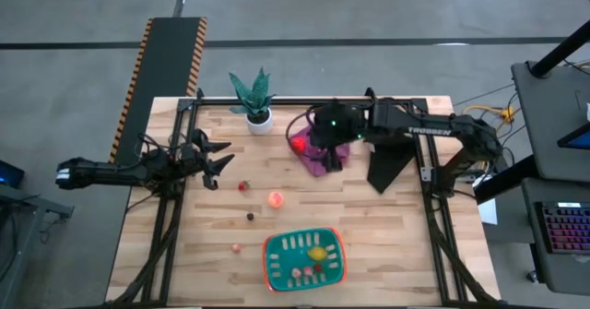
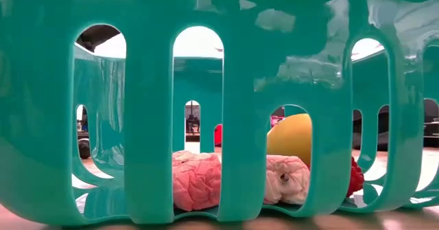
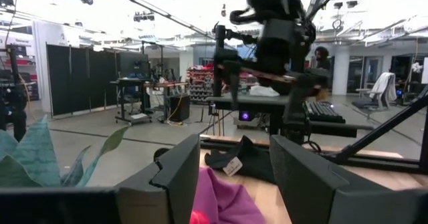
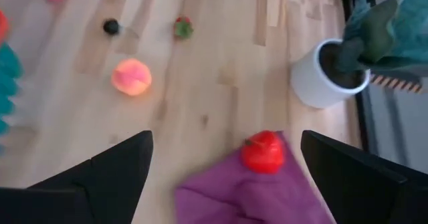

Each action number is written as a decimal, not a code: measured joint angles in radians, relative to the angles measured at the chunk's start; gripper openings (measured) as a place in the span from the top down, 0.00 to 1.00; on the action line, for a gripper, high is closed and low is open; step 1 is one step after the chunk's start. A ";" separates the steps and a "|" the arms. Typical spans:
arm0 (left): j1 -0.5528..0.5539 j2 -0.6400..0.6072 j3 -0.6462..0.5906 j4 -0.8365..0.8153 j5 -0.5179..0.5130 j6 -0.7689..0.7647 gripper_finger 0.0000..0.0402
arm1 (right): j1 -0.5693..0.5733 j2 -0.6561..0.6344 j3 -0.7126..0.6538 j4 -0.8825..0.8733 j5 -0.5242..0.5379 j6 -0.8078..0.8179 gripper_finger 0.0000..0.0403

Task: Pick and placing Produce into tupperware
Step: Put the red apple into the green basket

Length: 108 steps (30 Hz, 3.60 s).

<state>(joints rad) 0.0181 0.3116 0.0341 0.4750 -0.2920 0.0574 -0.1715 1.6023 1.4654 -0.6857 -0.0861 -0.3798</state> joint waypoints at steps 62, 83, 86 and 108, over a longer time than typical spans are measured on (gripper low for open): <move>0.000 0.101 0.000 0.009 0.000 0.001 0.58 | -0.175 0.660 0.523 -0.338 -0.073 -0.336 0.08; 0.000 0.100 0.000 0.011 0.000 0.001 0.58 | -0.176 0.714 0.518 -0.297 -0.036 -0.373 0.08; 0.000 0.100 0.000 0.010 0.000 0.001 0.58 | -0.176 0.714 0.514 -0.295 -0.036 -0.381 0.08; 0.000 0.100 0.000 0.009 0.000 0.001 0.58 | -0.176 0.709 0.482 -0.294 -0.042 -0.380 0.37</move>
<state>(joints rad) 0.0181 0.4118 0.0338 0.4835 -0.2920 0.0587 -0.3473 2.3116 1.9473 -0.9793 -0.1283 -0.7597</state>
